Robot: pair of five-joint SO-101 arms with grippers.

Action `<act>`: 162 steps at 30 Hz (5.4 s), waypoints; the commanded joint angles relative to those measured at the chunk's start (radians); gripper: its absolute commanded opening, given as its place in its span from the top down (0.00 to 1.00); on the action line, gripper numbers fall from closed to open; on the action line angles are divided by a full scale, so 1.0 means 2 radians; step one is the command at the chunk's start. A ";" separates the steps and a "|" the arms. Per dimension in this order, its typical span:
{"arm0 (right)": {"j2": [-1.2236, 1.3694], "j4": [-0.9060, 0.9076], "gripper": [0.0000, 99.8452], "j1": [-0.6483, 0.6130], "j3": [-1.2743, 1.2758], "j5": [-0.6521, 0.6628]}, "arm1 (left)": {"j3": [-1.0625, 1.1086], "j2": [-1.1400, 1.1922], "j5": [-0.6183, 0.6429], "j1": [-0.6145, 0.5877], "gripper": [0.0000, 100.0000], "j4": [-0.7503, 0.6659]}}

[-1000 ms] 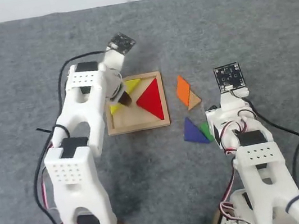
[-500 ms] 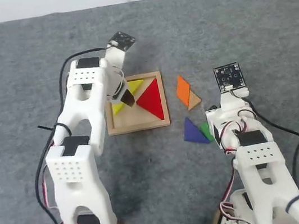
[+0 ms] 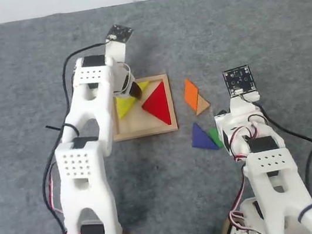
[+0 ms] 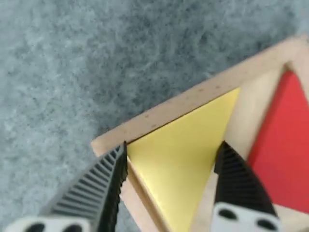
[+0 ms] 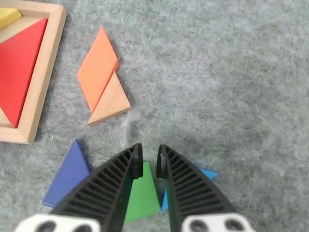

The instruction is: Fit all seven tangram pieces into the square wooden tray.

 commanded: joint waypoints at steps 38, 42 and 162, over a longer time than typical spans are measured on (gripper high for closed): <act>-0.012 -0.010 0.93 -0.003 -0.003 0.005 | -0.262 0.133 -0.056 0.017 0.90 0.237; -0.012 -0.010 0.93 -0.003 -0.003 0.006 | -0.299 0.092 -0.059 -0.012 0.73 0.236; -0.012 -0.010 0.93 -0.003 -0.003 0.021 | 0.142 -0.110 -0.084 -0.025 0.81 0.100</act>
